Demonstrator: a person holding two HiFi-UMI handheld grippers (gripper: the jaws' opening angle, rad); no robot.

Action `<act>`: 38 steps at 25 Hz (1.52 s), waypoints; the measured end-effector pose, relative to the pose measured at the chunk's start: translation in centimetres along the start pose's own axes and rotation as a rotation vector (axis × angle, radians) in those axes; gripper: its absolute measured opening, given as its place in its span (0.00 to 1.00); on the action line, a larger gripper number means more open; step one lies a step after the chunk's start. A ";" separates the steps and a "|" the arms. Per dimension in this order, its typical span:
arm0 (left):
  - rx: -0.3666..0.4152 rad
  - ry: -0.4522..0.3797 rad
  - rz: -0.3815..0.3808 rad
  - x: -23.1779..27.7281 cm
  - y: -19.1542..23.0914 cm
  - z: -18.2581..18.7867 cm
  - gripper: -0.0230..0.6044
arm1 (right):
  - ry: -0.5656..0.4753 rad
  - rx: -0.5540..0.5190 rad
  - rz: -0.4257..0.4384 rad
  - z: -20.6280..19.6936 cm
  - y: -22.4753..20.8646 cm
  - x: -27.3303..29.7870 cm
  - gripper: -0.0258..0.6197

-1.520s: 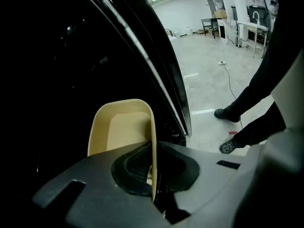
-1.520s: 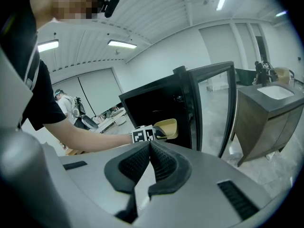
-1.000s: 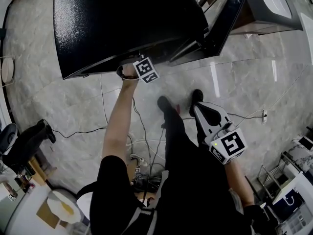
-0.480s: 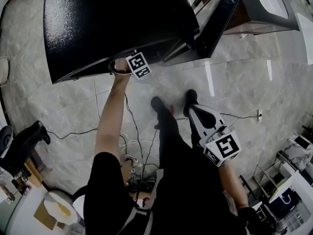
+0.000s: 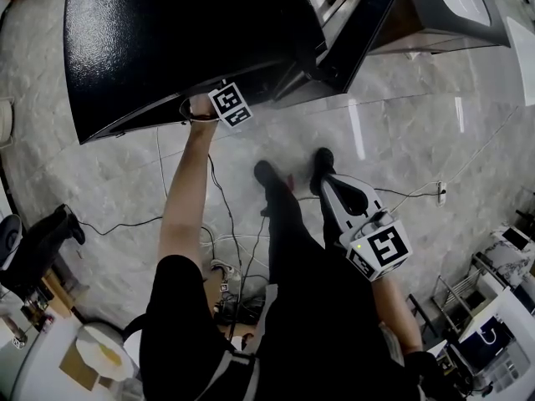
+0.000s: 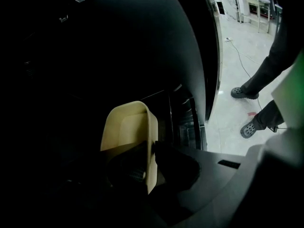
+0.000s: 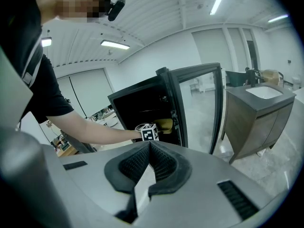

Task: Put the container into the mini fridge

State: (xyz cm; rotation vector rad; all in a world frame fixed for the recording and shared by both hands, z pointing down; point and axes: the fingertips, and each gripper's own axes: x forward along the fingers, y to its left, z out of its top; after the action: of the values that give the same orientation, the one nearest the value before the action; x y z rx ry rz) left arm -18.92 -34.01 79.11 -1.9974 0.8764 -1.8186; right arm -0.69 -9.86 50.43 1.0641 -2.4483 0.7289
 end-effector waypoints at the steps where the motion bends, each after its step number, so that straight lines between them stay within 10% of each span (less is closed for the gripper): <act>1: 0.000 -0.002 -0.002 0.0 0.0 0.1 0.10 | -0.001 0.001 0.000 0.0 -0.1 0.0 0.07; 23: -0.030 -0.013 0.041 -3.3 1.4 0.7 0.26 | -0.033 0.011 -0.008 0.0 -0.3 -1.7 0.07; 38: -0.266 -0.054 0.096 -15.0 -0.1 0.3 0.26 | -0.133 -0.065 0.059 2.9 3.6 -4.2 0.07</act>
State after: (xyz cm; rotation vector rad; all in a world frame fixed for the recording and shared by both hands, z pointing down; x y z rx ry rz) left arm -18.82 -24.70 67.28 -2.1068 1.2302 -1.6609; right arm -1.05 -7.20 44.82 1.0511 -2.6069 0.6095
